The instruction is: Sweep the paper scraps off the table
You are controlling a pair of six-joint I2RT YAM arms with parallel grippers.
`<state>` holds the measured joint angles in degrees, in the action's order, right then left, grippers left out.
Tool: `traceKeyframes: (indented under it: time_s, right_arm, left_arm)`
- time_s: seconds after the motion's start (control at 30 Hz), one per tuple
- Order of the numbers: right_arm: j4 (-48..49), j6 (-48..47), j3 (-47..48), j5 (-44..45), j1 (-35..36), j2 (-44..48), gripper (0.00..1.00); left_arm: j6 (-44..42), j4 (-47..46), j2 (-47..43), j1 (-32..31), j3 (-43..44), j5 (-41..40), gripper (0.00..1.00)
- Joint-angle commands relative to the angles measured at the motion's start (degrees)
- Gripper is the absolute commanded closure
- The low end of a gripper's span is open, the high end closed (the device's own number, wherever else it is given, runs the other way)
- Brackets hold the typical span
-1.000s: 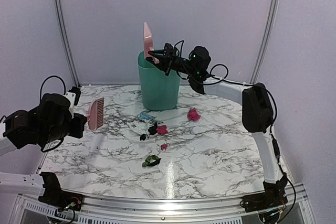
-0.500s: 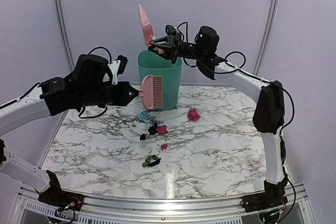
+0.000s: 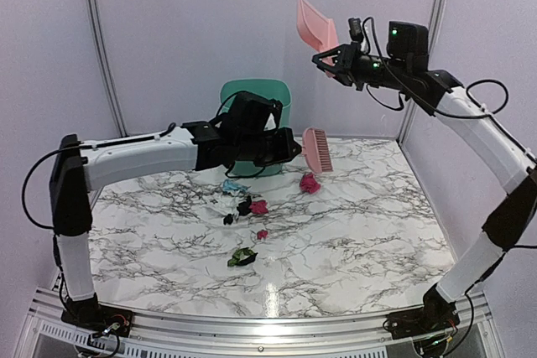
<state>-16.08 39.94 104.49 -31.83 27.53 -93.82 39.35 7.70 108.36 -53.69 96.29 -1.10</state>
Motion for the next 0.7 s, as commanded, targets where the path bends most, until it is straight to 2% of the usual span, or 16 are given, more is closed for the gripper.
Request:
traceKeyframes:
  time_s: [0.0,0.13,0.33,0.47,0.67]
  right_arm:
    - [-13.34,-13.13,-9.38,25.61,-0.41,7.97,1.0]
    - [-13.47,-14.0,-19.28,33.44,-0.63,14.93,1.0]
    - [-13.09,-14.22,-27.1,33.53,-0.63,20.07,1.0]
    - [-15.62,-15.26,-28.46,35.8,-0.68,20.56,1.0]
    - [-14.03,-15.59,-34.35,37.94,-0.63,22.83,1.0]
  left_arm:
    - [7.03,-3.17,10.91,0.67,8.64,-0.19,1.0]
    - [13.59,-3.57,20.46,2.13,17.06,0.86,1.0]
    - [22.93,-3.8,31.68,5.46,22.64,7.22,1.0]
    - [23.14,-5.07,29.4,5.66,17.37,7.78,1.0]
    - [23.47,-7.09,21.3,5.97,1.49,6.83,1.0]
